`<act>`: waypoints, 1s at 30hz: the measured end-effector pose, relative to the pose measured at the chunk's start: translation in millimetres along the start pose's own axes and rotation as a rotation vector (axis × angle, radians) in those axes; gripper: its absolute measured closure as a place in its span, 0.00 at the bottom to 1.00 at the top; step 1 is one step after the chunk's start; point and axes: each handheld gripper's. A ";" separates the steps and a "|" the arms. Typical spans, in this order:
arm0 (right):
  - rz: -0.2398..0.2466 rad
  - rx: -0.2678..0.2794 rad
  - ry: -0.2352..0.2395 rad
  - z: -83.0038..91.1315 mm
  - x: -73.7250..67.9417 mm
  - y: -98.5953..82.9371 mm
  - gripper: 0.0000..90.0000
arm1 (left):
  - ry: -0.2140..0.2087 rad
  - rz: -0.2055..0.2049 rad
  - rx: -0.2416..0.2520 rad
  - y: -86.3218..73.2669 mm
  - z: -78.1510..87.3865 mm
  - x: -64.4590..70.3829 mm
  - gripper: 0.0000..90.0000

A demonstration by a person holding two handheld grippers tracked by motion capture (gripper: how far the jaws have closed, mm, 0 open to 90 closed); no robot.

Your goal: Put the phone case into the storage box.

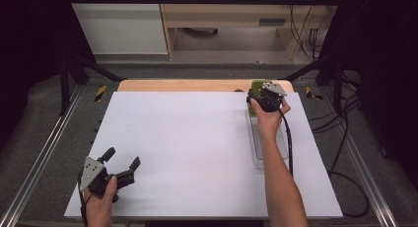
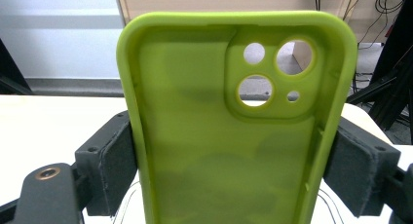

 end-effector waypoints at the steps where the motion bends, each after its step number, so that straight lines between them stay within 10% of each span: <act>1: 0.000 0.000 -0.001 -0.2 -0.2 -0.3 0.18 | 0.000 -0.001 0.000 0.0 0.0 0.0 0.02; 30: 0.012 -0.008 0.006 -1.6 -0.8 -0.5 0.16 | -0.002 0.001 -0.005 -0.8 -0.5 0.5 0.02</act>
Point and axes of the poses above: each handheld gripper's, and its own axes: z roughly backward along the jaws, y roughly out of its top, x roughly to its right, and after that the axes turned 12 degrees about x, right-handed
